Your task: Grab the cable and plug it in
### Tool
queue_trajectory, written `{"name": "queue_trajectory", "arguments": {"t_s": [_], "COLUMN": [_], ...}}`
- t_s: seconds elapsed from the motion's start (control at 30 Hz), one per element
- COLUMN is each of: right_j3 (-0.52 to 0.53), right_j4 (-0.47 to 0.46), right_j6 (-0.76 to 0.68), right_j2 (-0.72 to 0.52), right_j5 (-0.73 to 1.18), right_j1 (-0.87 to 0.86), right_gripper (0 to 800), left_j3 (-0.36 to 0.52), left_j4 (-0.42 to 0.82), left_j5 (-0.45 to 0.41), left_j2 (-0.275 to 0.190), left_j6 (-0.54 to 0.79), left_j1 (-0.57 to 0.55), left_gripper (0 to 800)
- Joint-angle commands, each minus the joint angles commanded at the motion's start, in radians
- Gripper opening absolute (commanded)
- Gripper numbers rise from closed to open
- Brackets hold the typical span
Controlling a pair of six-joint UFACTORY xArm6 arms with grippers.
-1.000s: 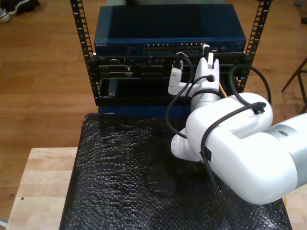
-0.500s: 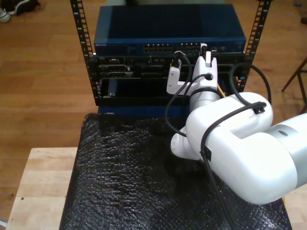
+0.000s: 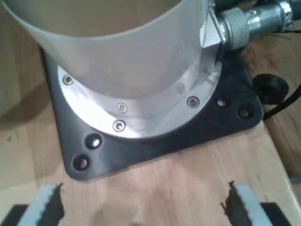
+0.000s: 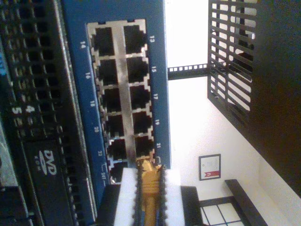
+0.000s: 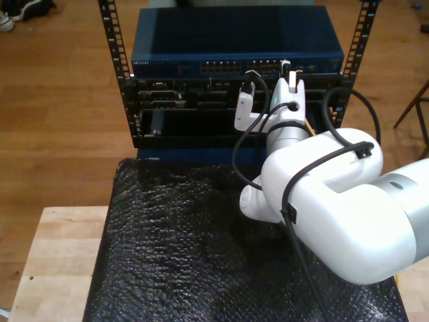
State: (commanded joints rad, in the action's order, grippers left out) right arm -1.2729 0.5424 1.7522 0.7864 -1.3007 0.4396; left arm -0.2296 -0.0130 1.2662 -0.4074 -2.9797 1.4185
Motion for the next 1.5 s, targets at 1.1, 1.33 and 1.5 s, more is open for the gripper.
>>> {"name": "queue_trajectory", "arguments": {"t_s": [1.1, 1.33, 1.5], "right_j3": [0.238, 0.387, 0.503], "right_j4": [-0.049, -0.051, -0.054], "right_j6": [-0.006, -0.005, -0.005], "right_j2": [-0.163, -0.275, -0.365], "right_j5": [0.000, 0.023, 0.077], "right_j1": [-0.003, -0.003, -0.003], "right_gripper": [341, 404, 482], "left_j3": [0.000, 0.000, 0.000], "left_j4": [0.000, 0.002, 0.002], "left_j5": [0.000, 0.000, 0.000], "left_j2": [0.000, 0.000, 0.000], "left_j6": [0.000, 0.000, 0.000], "left_j1": [0.000, 0.000, 0.000], "left_gripper": [800, 800, 800]}}
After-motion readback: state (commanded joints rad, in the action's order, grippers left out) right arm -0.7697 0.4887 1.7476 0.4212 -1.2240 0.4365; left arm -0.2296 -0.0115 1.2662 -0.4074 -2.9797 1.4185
